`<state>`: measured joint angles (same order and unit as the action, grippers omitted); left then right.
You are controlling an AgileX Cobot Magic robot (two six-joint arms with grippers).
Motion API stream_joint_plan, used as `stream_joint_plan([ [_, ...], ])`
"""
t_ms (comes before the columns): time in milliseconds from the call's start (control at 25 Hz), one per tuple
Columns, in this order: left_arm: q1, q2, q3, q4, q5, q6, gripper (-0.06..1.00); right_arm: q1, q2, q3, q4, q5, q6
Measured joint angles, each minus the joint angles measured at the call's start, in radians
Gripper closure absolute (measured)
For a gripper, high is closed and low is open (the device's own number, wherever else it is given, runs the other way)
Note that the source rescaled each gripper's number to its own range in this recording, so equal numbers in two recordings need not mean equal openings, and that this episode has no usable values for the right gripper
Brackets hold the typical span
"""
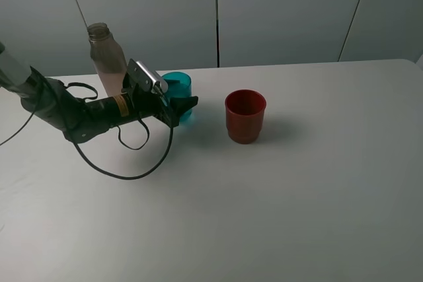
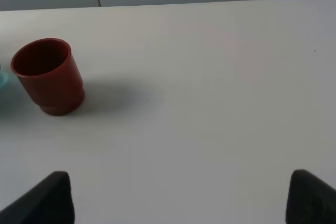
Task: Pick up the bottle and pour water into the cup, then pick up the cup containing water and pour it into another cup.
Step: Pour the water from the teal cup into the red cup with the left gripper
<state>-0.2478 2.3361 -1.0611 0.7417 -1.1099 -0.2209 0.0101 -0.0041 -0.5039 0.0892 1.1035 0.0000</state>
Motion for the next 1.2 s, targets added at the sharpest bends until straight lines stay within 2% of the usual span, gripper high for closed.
stream_joint_plan([
  [200, -0.001, -0.054, 0.0, 0.015, 0.014, -0.004, 0.85, 0.0, 0.0, 0.0, 0.0, 0.0, 0.0],
  [480, -0.01, -0.124, -0.014, 0.007, 0.119, -0.004, 0.85, 0.0, 0.0, 0.0, 0.0, 0.0, 0.0],
  [800, -0.064, -0.146, -0.101, 0.011, 0.263, -0.006, 0.85, 0.0, 0.0, 0.0, 0.0, 0.0, 0.0],
  [1000, -0.092, -0.146, -0.16, 0.02, 0.29, -0.009, 0.85, 0.0, 0.0, 0.0, 0.0, 0.0, 0.0],
  [1200, -0.116, -0.146, -0.215, 0.059, 0.377, -0.011, 0.85, 0.0, 0.0, 0.0, 0.0, 0.0, 0.0],
])
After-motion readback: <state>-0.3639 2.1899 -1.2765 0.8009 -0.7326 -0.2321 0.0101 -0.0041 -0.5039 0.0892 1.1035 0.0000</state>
